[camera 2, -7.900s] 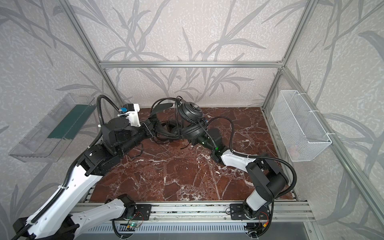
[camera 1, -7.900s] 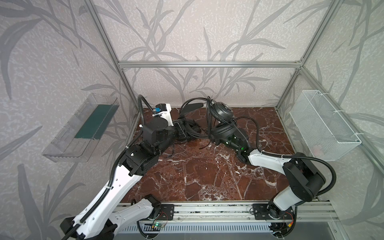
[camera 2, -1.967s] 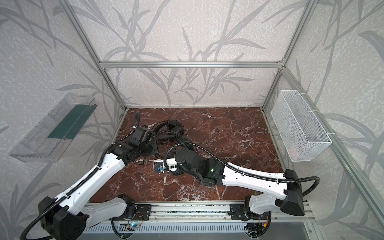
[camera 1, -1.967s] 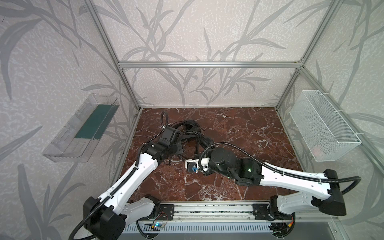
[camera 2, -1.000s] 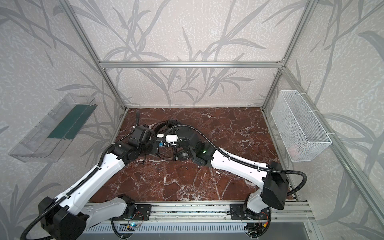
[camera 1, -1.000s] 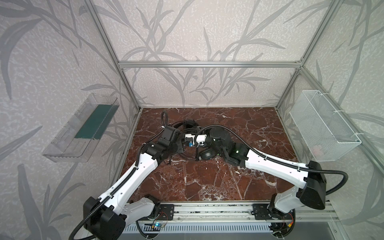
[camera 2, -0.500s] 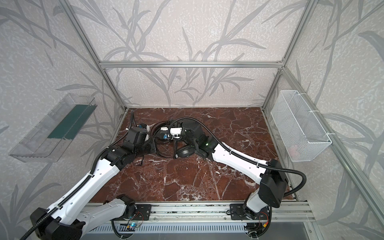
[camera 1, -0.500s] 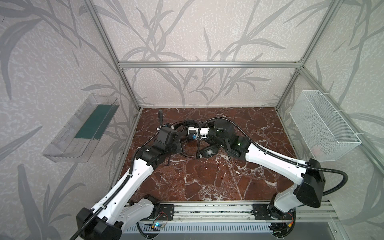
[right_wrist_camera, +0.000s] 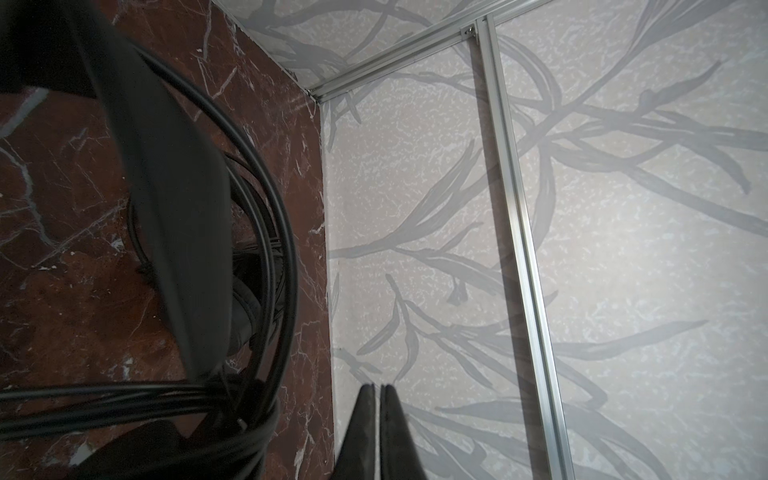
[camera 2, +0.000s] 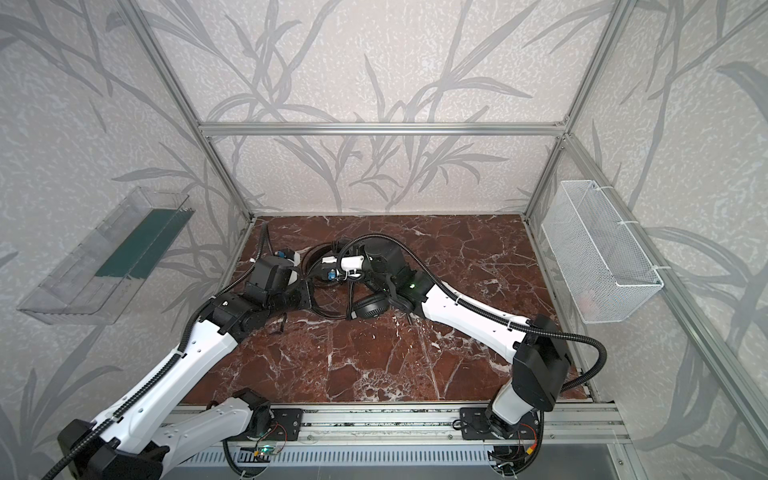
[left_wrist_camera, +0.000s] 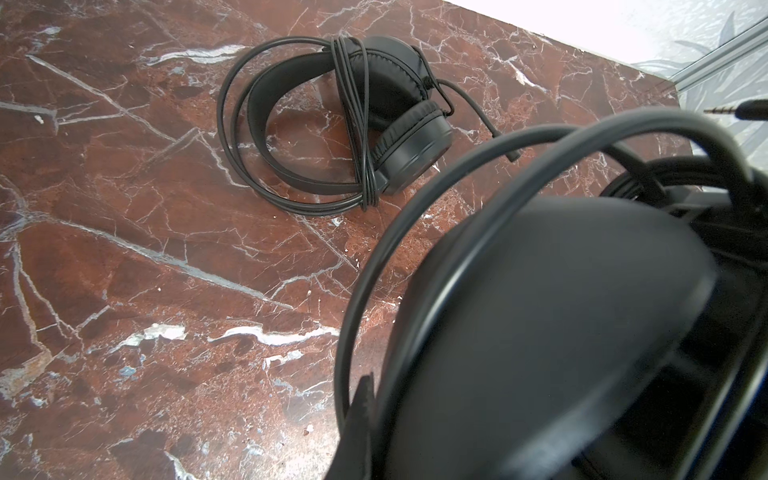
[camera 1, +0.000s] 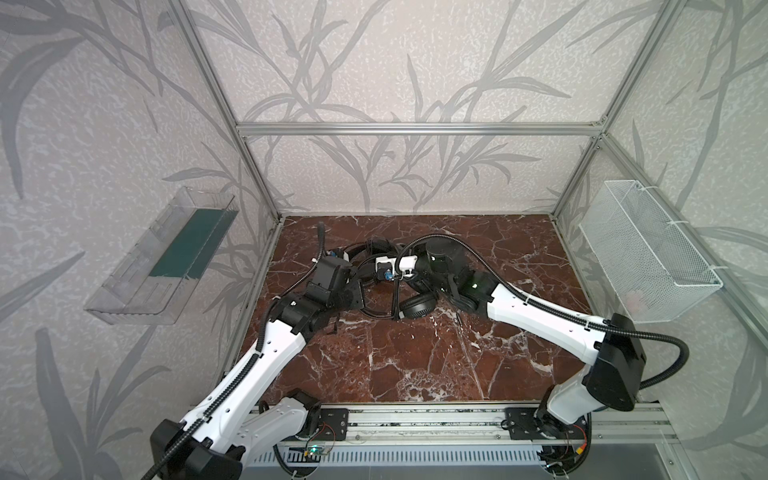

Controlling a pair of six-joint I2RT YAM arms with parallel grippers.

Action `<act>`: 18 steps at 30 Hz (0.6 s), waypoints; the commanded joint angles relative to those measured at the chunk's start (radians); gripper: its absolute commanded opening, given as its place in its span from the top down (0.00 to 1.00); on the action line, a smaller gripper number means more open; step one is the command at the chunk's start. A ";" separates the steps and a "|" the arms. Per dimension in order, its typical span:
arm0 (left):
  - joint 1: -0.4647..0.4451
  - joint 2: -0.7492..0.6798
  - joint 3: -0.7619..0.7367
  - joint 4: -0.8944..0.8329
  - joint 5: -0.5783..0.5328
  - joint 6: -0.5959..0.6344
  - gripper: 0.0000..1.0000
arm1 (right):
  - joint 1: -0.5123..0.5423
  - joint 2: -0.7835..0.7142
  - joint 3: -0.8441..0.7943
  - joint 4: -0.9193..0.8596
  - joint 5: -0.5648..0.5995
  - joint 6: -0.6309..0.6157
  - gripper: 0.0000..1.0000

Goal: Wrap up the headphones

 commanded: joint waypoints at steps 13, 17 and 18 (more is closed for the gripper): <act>-0.028 -0.068 0.071 -0.246 0.238 0.062 1.00 | -0.103 -0.038 0.022 0.093 0.021 0.074 0.73; -0.028 -0.080 0.096 -0.293 0.238 0.067 1.00 | -0.111 -0.046 0.003 0.075 0.006 0.097 0.72; -0.028 -0.080 0.103 -0.307 0.238 0.068 1.00 | -0.111 -0.050 -0.005 0.071 0.003 0.105 0.72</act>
